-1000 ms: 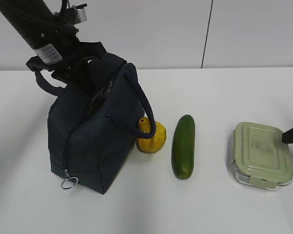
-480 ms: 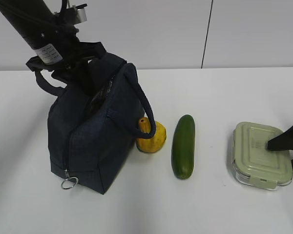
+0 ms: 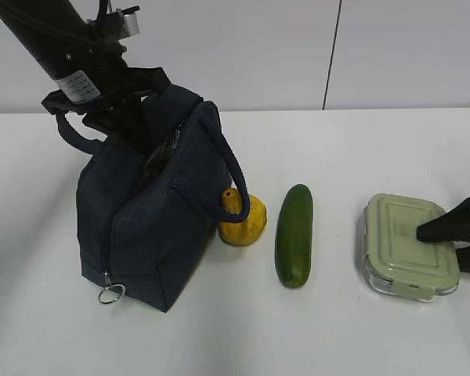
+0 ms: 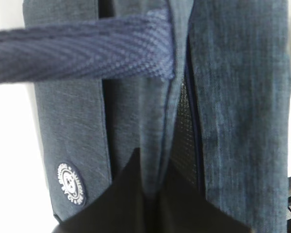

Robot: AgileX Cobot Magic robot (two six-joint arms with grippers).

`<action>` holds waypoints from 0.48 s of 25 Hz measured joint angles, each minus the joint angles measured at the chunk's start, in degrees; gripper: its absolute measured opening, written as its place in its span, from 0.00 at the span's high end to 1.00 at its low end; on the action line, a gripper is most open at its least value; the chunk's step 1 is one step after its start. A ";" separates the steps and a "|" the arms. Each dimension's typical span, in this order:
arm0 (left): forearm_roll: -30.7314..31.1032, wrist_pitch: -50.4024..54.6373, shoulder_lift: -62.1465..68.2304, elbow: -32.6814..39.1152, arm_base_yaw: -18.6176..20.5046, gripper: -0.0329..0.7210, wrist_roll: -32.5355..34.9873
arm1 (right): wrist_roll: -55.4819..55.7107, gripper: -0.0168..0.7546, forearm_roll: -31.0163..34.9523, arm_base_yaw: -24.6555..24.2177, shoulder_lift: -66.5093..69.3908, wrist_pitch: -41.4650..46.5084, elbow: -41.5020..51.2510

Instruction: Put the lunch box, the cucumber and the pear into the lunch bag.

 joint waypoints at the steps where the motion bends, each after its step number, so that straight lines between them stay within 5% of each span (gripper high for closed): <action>1: 0.00 0.00 0.00 0.00 0.00 0.95 0.00 | -0.10 0.36 0.38 0.00 0.27 0.64 -0.15; 5: 0.00 0.00 0.00 0.00 0.00 0.95 0.00 | -0.09 0.47 1.14 0.00 0.49 1.80 -0.15; 12: -2.31 0.00 0.00 0.00 0.00 0.96 0.00 | -0.22 0.48 9.59 0.00 1.07 2.14 -0.15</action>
